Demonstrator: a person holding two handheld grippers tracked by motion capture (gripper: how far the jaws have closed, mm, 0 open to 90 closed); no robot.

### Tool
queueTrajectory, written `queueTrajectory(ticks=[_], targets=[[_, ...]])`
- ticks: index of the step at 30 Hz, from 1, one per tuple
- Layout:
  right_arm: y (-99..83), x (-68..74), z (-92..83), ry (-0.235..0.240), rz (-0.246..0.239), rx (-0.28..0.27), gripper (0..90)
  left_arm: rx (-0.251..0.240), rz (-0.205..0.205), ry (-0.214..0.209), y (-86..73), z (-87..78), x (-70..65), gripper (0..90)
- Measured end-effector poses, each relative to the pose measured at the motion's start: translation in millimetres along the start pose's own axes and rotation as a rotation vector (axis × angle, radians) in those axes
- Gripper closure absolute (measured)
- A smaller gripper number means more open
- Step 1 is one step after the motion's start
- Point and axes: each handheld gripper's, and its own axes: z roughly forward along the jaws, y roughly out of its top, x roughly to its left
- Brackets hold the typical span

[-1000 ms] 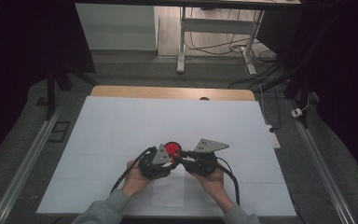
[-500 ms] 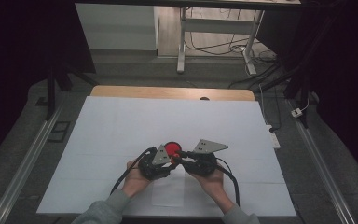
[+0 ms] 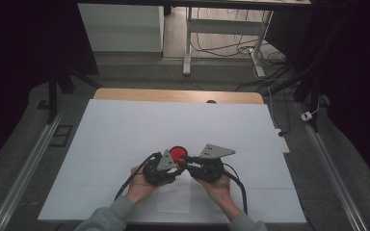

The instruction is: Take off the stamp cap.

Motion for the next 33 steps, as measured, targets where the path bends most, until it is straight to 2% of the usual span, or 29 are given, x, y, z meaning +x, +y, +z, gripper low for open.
queueTrajectory(ticks=[2, 3, 4, 5, 6, 8, 10, 16, 22, 33], targets=[[-0.2, -0.2, 0.2, 0.0, 0.002, 0.002, 72.6, 0.008, 0.003, 0.001, -0.1, 0.5, -0.4, 65.4], [-0.2, -0.1, -0.1, -0.002, 0.005, -0.005, 72.7, 0.074, 0.038, 0.022, -0.9, 4.6, -2.1, 65.3], [1.3, -0.8, -4.4, -0.027, 0.017, -0.051, 72.7, 0.114, 0.073, 0.042, -5.2, 10.0, -4.4, 65.3], [5.5, -4.3, -10.6, -0.032, 0.041, -0.086, 72.7, 0.097, 0.037, 0.005, -10.1, 13.0, -3.3, 65.3], [9.7, -6.9, -16.8, -0.04, 0.042, -0.096, 72.7, 0.076, -0.011, -0.037, -12.2, 13.4, -0.3, 65.3], [12.2, -7.9, -25.0, -0.061, 0.003, -0.092, 72.7, 0.057, -0.003, -0.008, -9.8, 10.2, 1.3, 65.3], [10.5, -9.8, -27.1, -0.057, 0.012, -0.088, 72.7, 0.021, -0.015, -0.005, -7.9, 4.8, 2.9, 65.2], [8.9, -9.0, -23.9, -0.043, 0.009, -0.076, 72.7, -0.009, -0.016, 0.0, -8.4, -2.4, 5.5, 65.2], [8.4, -11.2, -25.0, -0.047, 0.02, -0.08, 72.7, -0.012, -0.009, 0.002, -8.7, -4.3, 5.8, 65.1], [7.7, -12.2, -25.8, -0.04, 0.029, -0.085, 72.6, -0.043, -0.034, -0.011, -10.7, -15.4, 12.1, 65.0]])
